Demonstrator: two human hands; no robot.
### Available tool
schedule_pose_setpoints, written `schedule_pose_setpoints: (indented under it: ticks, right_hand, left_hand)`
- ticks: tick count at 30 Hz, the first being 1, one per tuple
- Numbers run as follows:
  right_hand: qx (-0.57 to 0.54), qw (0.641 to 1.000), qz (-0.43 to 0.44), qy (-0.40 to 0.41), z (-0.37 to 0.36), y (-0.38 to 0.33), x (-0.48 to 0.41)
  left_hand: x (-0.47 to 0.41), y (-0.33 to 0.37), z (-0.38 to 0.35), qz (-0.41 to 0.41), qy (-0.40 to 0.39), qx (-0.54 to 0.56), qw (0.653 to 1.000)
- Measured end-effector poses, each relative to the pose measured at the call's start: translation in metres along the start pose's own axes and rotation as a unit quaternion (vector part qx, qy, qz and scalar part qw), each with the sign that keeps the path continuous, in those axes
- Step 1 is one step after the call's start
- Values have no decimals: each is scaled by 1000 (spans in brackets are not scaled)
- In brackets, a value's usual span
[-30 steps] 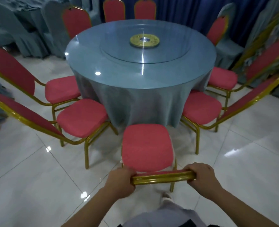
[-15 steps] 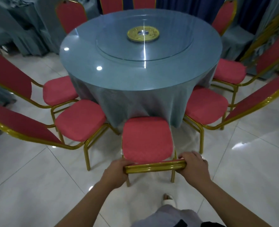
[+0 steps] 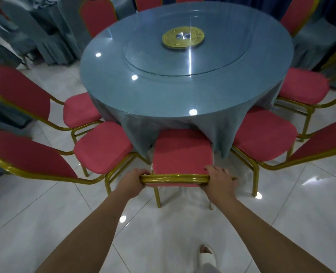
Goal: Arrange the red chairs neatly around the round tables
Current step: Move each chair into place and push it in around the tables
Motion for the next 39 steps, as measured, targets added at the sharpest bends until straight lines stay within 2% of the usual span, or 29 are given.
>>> schedule_pose_setpoints:
  ticks: [8, 11, 14, 16, 18, 21, 23, 25, 29, 32, 36, 39]
  right_hand:
    - [-11, 998, 30, -50, 10, 16, 9]
    - [25, 992, 16, -122, 17, 15, 7]
    - [75, 986, -5, -152, 26, -5, 11]
    - [-14, 993, 39, -113, 24, -40, 26]
    - [-107, 986, 111, -68, 10, -82, 48]
    - [-130, 974, 185, -14, -29, -142, 76]
    - [-189, 963, 189, -20, -60, -181, 88]
    - [-228, 955, 182, -45, -96, -222, 99]
    - [-215, 953, 183, -107, -170, -310, 117]
    - [-205, 950, 192, -136, -211, -369, 121]
    - [-193, 942, 165, -220, -264, -429, 118]
    - [-180, 943, 159, -230, -297, -465, 93]
  left_hand:
    - [-5, -9, -20, 90, 52, 83, 991]
    - [-2, -7, -18, 106, 38, 121, 986]
    - [15, -10, -13, 46, -57, 75, 994]
    - [34, -20, -11, -1, -94, 65, 993]
    - [56, -39, -11, -29, -104, 104, 989]
    - [86, -96, -7, -29, -90, 150, 984]
    - [102, -150, 4, 4, -36, 170, 985]
    - [120, -211, 18, 54, 19, 197, 979]
    - [161, -321, 41, 131, 82, 237, 959]
    - [182, -383, 56, 156, 96, 244, 952]
    - [193, -455, 73, 179, 126, 286, 933]
    - [182, -498, 87, 188, 143, 296, 926]
Point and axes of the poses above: each hand's wrist, its own x-axis away from the middle knuckle, its own z-axis out of the back of the hand, y = z × x, the point moved 4 cm from there along -x, towards the middle knuckle, and after that the axes turned 13 degrees about -x, right-handed, at the moved point
